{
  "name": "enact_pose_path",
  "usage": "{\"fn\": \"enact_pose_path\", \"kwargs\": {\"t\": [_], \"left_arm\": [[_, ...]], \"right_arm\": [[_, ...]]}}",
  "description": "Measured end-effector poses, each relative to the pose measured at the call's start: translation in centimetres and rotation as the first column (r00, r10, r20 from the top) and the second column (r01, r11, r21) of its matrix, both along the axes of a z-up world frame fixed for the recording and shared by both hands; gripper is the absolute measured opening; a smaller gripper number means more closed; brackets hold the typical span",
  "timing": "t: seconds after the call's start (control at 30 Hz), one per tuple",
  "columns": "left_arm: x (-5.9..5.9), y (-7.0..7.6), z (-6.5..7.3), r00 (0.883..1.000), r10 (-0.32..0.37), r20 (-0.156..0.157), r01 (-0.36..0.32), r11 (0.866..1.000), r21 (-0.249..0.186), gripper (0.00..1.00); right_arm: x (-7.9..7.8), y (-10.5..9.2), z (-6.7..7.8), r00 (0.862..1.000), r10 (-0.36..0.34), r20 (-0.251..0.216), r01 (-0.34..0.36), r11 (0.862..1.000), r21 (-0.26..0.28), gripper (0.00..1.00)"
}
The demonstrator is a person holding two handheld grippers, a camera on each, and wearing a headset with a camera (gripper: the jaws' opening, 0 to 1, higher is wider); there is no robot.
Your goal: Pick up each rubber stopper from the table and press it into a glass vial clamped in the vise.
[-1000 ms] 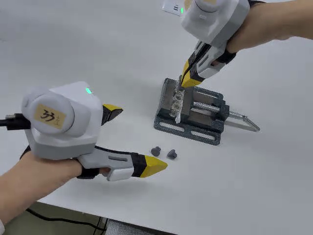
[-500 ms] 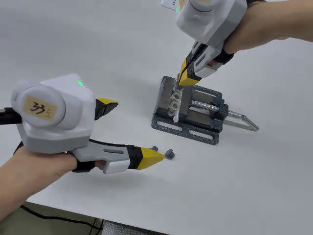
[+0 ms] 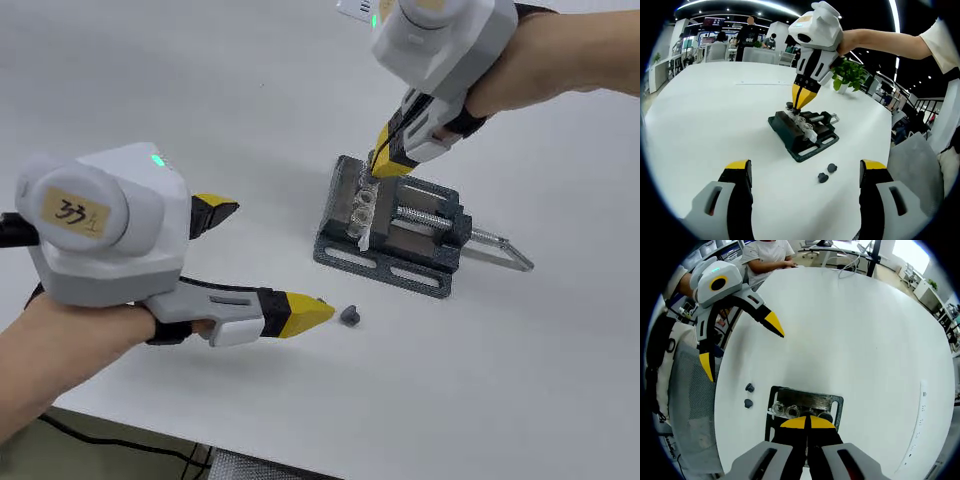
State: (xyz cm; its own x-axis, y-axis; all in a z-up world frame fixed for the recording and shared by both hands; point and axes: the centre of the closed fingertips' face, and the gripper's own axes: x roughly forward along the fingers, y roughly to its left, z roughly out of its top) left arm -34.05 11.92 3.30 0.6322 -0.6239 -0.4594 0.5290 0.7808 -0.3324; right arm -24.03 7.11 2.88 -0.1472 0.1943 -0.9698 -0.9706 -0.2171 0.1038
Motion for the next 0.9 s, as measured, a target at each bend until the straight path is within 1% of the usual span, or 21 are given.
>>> {"fn": "enact_pose_path", "kwargs": {"t": [0.03, 0.1, 0.17, 0.2, 0.27, 0.33, 0.37, 0.47, 0.5, 0.63, 0.67, 0.7, 0.73, 0.77, 0.8, 0.9], "left_arm": [[0.0, 0.0, 0.0, 1.0, 0.0, 0.001, 0.0, 1.0, -0.002, 0.88], [0.1, -0.1, 0.0, 1.0, -0.003, 0.001, 0.003, 1.0, 0.001, 0.88], [0.2, -0.2, 0.0, 1.0, -0.005, 0.003, 0.005, 1.0, 0.001, 0.88], [0.3, -0.3, 0.2, 1.0, -0.003, 0.007, 0.003, 1.0, -0.003, 0.88], [0.4, -0.5, 0.2, 1.0, -0.006, 0.003, 0.006, 1.0, -0.003, 0.88], [0.4, -0.6, 0.2, 1.0, -0.012, 0.001, 0.012, 1.0, 0.001, 0.88], [0.4, -0.6, 0.2, 1.0, -0.011, 0.004, 0.011, 1.0, -0.003, 0.88], [0.6, -0.8, 0.2, 1.0, -0.016, 0.001, 0.016, 1.0, -0.003, 0.88], [0.7, -0.9, 0.3, 1.0, -0.015, 0.005, 0.015, 1.0, -0.001, 0.88], [0.8, -0.8, 0.4, 1.0, -0.017, 0.003, 0.017, 1.0, -0.004, 0.88], [0.9, -0.8, 0.4, 1.0, -0.017, 0.006, 0.017, 1.0, -0.004, 0.88], [0.9, -0.8, 0.4, 1.0, -0.018, 0.004, 0.018, 1.0, -0.006, 0.88], [1.0, -0.8, 0.4, 1.0, -0.018, 0.006, 0.018, 1.0, -0.006, 0.88], [1.0, -0.8, 0.4, 1.0, -0.017, 0.005, 0.017, 1.0, -0.006, 0.88], [1.0, -0.9, 0.4, 1.0, -0.019, 0.006, 0.019, 1.0, -0.006, 0.88], [1.1, -1.2, 0.7, 1.0, -0.024, 0.013, 0.024, 1.0, -0.005, 0.88]], "right_arm": [[0.0, 0.0, 0.0, 1.0, 0.015, 0.004, -0.015, 1.0, -0.003, 0.0], [0.0, 0.1, -0.1, 1.0, 0.021, 0.012, -0.021, 1.0, -0.015, 0.0], [-0.2, 0.1, -0.2, 0.999, 0.03, 0.033, -0.03, 0.999, -0.016, 0.0], [-0.1, 0.1, -0.2, 0.999, 0.031, 0.033, -0.03, 0.999, -0.014, 0.0], [-0.2, 0.0, -0.1, 1.0, 0.004, 0.022, -0.004, 1.0, -0.014, 0.0], [-0.5, -0.1, 0.0, 0.999, 0.024, 0.032, -0.023, 1.0, -0.009, 0.0], [-0.4, 0.0, -0.1, 0.999, 0.014, 0.03, -0.014, 1.0, -0.01, 0.0], [-0.7, 0.0, 0.1, 0.999, 0.027, 0.038, -0.026, 0.999, -0.025, 0.0], [-0.8, 0.0, 0.1, 0.999, 0.027, 0.038, -0.026, 0.999, -0.028, 0.0], [-0.8, 0.1, 0.2, 0.999, 0.029, 0.044, -0.027, 0.999, -0.041, 0.0], [-0.8, 0.2, 0.2, 0.999, 0.02, 0.047, -0.017, 0.999, -0.047, 0.0], [-0.7, 0.1, 0.3, 0.995, 0.063, 0.079, -0.058, 0.996, -0.065, 0.0], [-1.0, 0.1, 0.2, 0.997, 0.038, 0.072, -0.033, 0.997, -0.068, 0.0], [-0.9, 0.1, 0.2, 0.997, 0.03, 0.076, -0.024, 0.997, -0.072, 0.0], [-1.0, 0.1, 0.3, 0.996, 0.043, 0.081, -0.037, 0.996, -0.077, 0.0], [-0.6, 0.0, 0.1, 0.996, 0.034, 0.078, -0.028, 0.997, -0.074, 0.0]]}}
